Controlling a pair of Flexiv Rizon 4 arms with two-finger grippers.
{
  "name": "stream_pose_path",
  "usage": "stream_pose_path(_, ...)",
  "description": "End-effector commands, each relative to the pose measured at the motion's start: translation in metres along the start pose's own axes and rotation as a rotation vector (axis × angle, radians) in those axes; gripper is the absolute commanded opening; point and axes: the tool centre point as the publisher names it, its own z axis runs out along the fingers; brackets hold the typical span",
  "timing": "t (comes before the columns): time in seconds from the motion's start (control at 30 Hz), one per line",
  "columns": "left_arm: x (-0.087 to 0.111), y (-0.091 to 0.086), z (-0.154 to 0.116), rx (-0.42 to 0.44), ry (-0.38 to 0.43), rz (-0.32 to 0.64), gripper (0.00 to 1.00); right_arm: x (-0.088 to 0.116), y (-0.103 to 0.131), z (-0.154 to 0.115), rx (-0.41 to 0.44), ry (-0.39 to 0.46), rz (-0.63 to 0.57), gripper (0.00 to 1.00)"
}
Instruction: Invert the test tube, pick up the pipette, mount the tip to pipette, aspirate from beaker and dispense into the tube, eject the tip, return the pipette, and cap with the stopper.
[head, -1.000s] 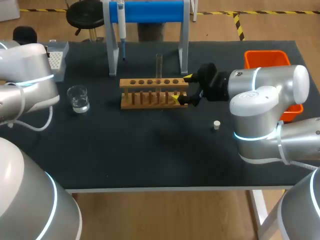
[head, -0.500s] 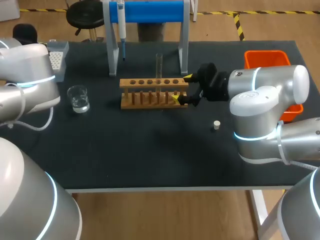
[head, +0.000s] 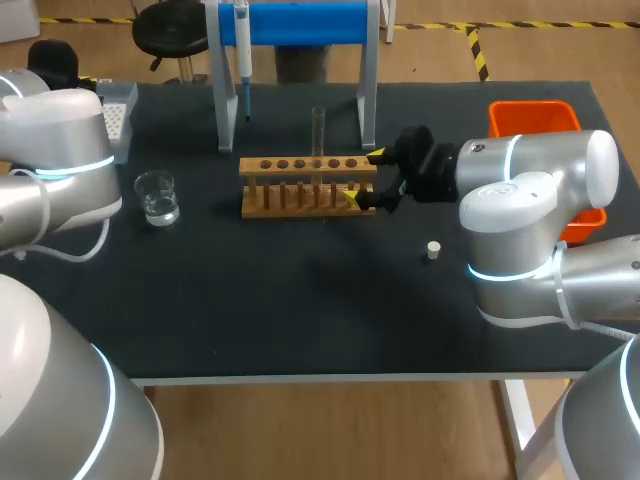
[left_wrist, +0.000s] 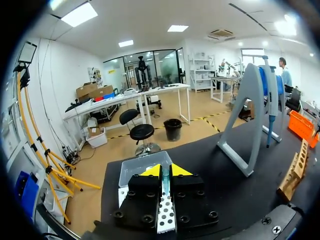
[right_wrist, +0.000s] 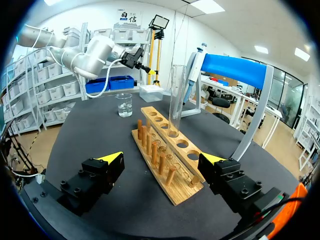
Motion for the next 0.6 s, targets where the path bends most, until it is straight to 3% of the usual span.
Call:
stream_pose_path(0.03, 0.007, -0.009, -0.028, -0.01, 0.053, 0.021, 0.0, 0.0, 0.001, 0.0, 0.004, 0.002, 0.0, 1.0)
stream_pose_path(0.23, 0.028, -0.021, -0.058, -0.003, 0.136, 0.093, 0.0, 0.0, 0.001, 0.0, 0.004, 0.002, 0.0, 1.0)
stream_pose_path(0.4, 0.052, -0.03, -0.086, 0.013, 0.255, 0.167, 0.0, 0.0, 0.001, 0.0, 0.004, 0.002, 0.0, 1.0)
stream_pose_path(0.6, 0.052, -0.03, -0.086, 0.013, 0.255, 0.167, 0.0, 0.0, 0.001, 0.0, 0.004, 0.002, 0.0, 1.0)
